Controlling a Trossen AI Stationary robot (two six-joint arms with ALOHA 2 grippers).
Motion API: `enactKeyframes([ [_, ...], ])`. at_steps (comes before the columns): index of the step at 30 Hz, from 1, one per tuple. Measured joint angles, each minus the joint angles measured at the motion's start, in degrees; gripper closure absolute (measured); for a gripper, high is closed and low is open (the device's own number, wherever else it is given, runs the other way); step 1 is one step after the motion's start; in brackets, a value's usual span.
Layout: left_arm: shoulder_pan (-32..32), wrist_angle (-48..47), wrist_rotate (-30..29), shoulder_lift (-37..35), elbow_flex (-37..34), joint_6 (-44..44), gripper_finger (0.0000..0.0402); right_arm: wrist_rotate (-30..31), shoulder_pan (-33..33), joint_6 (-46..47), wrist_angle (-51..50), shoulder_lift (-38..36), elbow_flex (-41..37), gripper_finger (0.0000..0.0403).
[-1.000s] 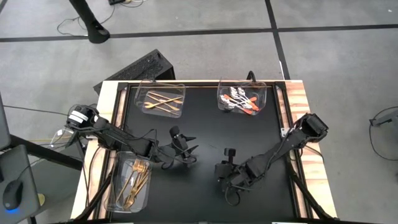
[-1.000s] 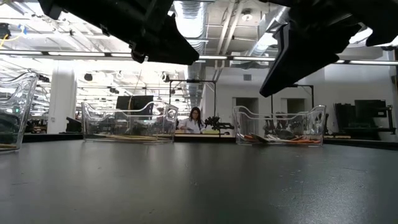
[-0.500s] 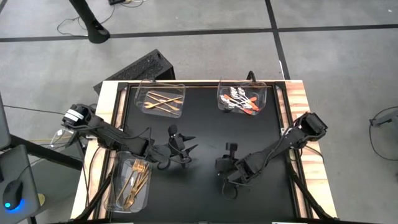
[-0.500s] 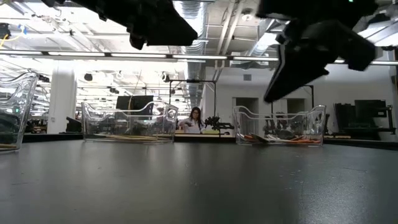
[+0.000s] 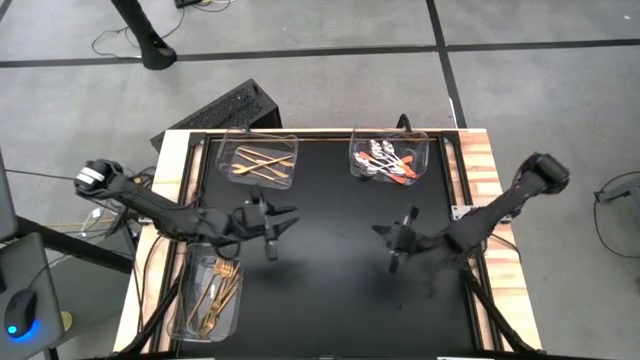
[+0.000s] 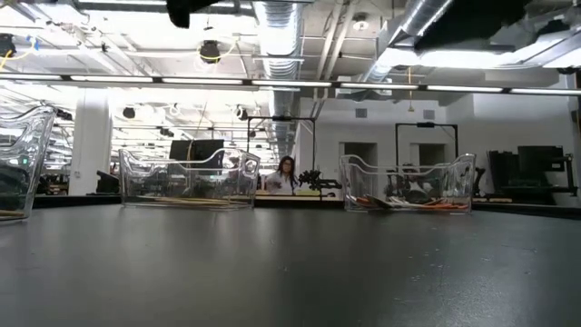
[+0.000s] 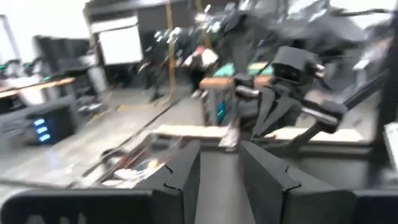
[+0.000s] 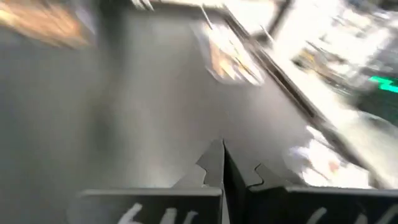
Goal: Sort silverware by color (type)
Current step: Return to Home Position
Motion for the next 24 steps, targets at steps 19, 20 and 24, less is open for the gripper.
enactKeyframes([
  [19, 4.61, 22.58, 9.01, -4.92, -18.49, -1.08, 0.031, -36.37, -11.37, -25.5, 53.33, -27.03, -29.45, 0.0387],
  [20, 4.75, 22.92, 9.1, -5.63, -19.76, -1.75, 0.031, -36.6, -11.37, -25.59, 53.43, -28.01, -30.12, 0.0387],
  [24, 4.9, 27.4, 9.48, -7.65, -24.5, -3.24, 0.0311, -37.61, -11.37, -25.69, 55.18, -31.41, -33.34, 0.0387],
])
